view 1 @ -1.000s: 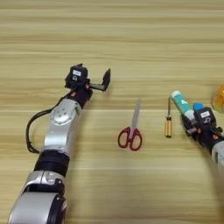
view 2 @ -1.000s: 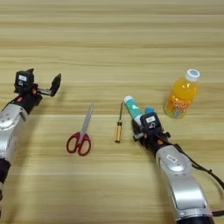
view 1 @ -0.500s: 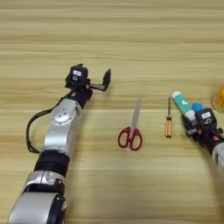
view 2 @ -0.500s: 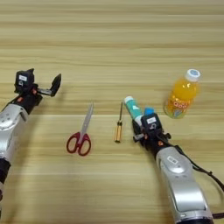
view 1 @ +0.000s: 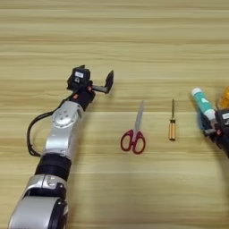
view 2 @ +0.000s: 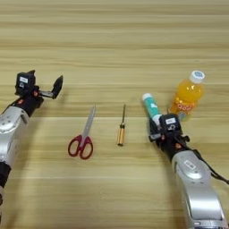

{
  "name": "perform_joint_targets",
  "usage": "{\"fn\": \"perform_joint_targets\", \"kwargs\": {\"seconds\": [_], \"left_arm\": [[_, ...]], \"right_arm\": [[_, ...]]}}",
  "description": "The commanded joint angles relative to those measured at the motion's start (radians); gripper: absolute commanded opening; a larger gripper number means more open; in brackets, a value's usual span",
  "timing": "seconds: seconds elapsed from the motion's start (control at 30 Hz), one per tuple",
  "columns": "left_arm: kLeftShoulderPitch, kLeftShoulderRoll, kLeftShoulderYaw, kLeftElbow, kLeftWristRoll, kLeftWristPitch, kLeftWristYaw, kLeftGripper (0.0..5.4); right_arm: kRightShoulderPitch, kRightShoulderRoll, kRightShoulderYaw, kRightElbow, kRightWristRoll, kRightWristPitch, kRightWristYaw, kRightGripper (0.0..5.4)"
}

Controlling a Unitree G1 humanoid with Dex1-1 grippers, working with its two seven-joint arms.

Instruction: Move the objects on the table

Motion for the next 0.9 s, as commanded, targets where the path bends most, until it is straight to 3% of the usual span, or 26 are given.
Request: {"fn": "perform_joint_targets", "kwargs": {"seconds": [0.03, 0.3, 0.67, 0.7, 0.9], "left_arm": [[-0.011, -0.002, -0.002, 0.005, 0.004, -0.004, 0.002, 5.40], [-0.010, -0.001, -0.002, 0.006, 0.004, -0.006, 0.002, 5.40], [-0.008, -0.001, -0.002, 0.002, 0.003, -0.005, 0.002, 5.40], [-0.008, -0.001, -0.002, 0.002, 0.003, -0.005, 0.002, 5.40], [-0.007, -0.001, -0.002, -0.001, 0.003, -0.004, 0.001, 5.40]], "right_arm": [[-0.002, -0.018, -0.039, 0.011, 0.003, 0.014, -0.016, 1.70], [-0.008, -0.022, -0.065, 0.073, -0.005, 0.008, -0.032, 1.70], [-0.020, -0.026, -0.034, 0.145, -0.041, 0.007, -0.028, 1.70], [-0.019, -0.027, -0.032, 0.146, -0.047, 0.006, -0.030, 2.07], [-0.018, -0.033, -0.010, 0.155, -0.069, 0.001, -0.034, 2.65]]}}
